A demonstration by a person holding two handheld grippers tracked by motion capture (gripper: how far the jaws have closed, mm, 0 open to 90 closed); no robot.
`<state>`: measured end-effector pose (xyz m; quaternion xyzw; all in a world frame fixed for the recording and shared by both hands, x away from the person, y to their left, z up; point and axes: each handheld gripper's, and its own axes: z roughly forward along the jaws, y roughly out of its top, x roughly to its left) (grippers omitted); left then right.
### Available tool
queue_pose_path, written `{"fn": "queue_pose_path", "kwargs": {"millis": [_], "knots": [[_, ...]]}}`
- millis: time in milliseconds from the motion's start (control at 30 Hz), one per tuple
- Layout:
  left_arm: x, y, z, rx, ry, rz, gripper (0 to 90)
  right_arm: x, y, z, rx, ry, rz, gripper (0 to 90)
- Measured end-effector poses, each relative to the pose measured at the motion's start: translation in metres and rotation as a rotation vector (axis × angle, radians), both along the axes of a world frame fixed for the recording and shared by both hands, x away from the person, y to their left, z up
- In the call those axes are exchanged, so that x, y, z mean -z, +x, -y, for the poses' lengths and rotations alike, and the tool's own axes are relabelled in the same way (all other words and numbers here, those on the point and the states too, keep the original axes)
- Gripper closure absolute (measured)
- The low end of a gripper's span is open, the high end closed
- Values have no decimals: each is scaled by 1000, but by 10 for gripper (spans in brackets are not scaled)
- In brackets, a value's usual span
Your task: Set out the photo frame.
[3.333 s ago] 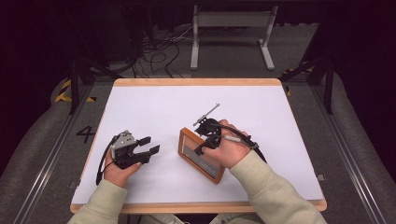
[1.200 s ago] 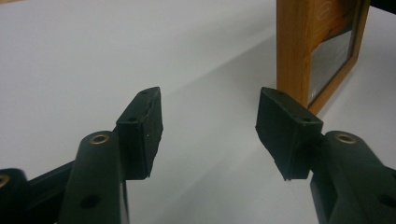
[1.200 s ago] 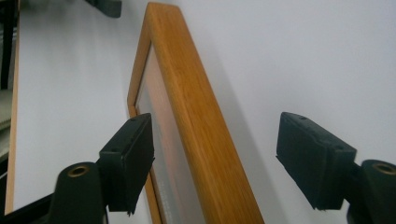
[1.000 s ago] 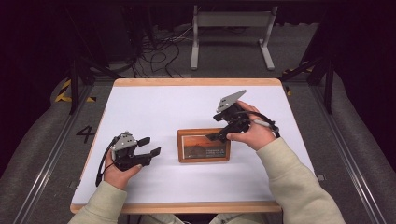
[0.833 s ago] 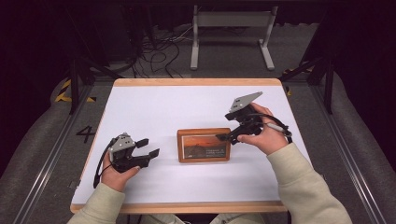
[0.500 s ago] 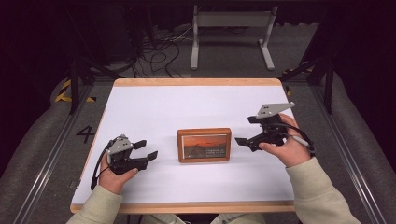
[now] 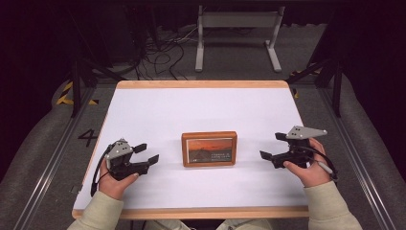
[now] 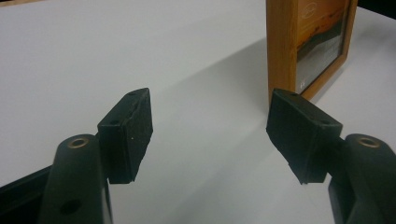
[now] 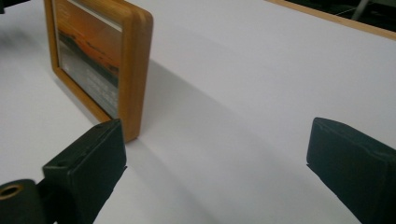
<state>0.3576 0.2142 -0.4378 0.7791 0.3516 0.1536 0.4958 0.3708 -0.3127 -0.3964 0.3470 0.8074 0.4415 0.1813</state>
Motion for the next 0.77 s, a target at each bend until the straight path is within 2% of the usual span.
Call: {"fn": "queue_pose_path", "kwargs": {"millis": [133,300,467,533,767], "knots": [[0,1,0,-10,7,10,321,12,-2,4,27,12,9,32],[2,1,-1,-13,-1,-1,322,30,-4,7,47,33,7,34],[3,2,1,-2,12,3,324,47,0,7,46,1,-20,30],[4,1,2,2,6,-11,324,50,0,4,36,-6,-24,31],[5,0,1,2,10,-12,325,51,2,3,43,-17,-24,30]]}}
